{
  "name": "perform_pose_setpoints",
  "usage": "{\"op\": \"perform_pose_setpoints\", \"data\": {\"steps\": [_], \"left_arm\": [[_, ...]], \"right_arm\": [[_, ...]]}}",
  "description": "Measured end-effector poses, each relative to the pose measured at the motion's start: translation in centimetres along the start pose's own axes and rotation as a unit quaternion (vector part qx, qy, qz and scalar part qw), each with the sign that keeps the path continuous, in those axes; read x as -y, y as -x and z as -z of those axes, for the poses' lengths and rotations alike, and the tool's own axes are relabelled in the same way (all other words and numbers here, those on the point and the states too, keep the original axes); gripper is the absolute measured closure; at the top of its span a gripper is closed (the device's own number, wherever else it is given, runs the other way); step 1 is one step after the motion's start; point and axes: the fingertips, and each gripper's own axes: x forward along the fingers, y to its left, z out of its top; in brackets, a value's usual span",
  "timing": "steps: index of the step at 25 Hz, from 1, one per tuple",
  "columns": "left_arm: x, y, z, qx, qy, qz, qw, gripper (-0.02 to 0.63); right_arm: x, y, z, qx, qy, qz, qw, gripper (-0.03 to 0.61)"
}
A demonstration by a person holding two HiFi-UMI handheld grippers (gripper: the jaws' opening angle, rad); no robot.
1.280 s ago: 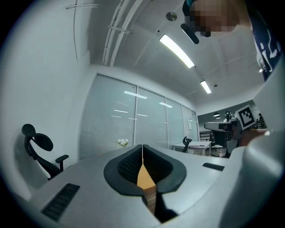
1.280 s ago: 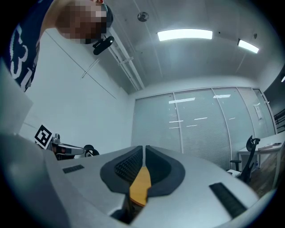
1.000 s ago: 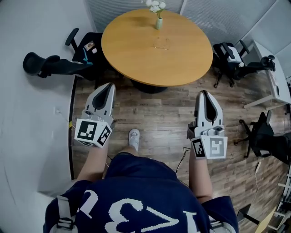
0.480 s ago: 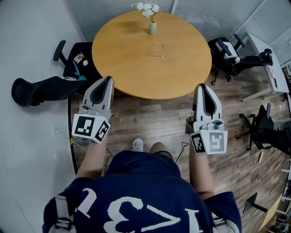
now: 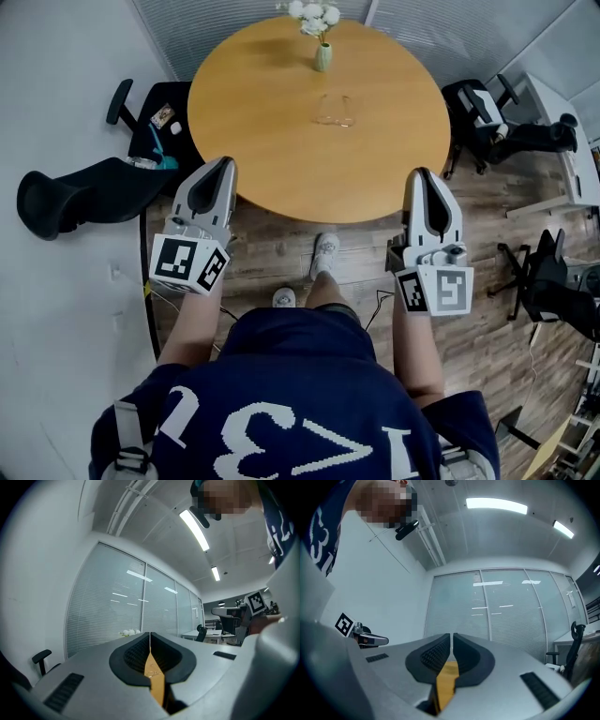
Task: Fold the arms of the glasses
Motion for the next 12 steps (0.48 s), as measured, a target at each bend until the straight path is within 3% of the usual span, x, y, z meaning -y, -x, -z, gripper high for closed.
{"op": "perform_pose_setpoints", "data": {"steps": [4, 12], "left_arm": [[-1.4, -3.7, -0.3, 0.013, 0.007, -0.005, 0.9999, 0.594], [-4.0, -13.9, 0.1, 0.011, 0.003, -0.055, 0.9984, 0.594]], "right_arm": [[2.2, -5.1, 0.8, 0.003, -0.001, -0.023, 1.000, 0.538], [9.5, -15.4, 1.8, 0.010, -0.003, -0.063, 0.998, 0.538]]}}
